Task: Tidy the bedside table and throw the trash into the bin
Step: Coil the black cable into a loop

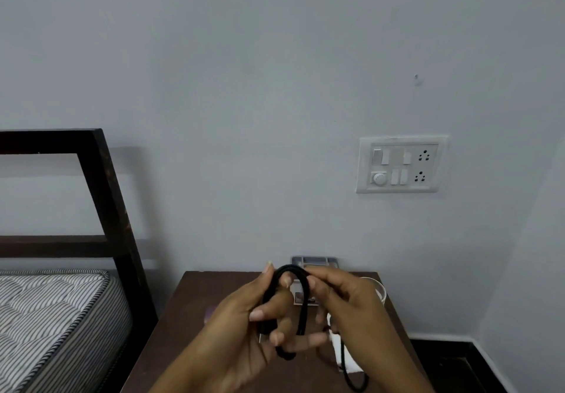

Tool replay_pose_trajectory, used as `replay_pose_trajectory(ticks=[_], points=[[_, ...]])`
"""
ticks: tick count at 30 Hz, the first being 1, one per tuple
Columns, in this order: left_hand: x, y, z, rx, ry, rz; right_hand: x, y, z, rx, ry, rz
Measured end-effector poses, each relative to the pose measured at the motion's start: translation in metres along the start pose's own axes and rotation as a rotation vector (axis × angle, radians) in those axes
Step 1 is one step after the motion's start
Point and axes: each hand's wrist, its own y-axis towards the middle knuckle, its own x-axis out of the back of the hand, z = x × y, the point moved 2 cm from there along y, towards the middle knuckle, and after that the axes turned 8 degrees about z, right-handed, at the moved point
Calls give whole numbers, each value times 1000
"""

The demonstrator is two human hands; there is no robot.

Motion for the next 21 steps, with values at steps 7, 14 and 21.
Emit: replay_pose_trajectory(ticks=[7,14,21], points=[[28,-4,-18,-173,-136,122,7,-16,-31,-214,232,37],[9,2,-29,-313,-243,-155,-19,-27,-44,-324,361,-126],[8,-1,-41,-418,-155,-244,-13,-43,-82,-162,-145,-339]])
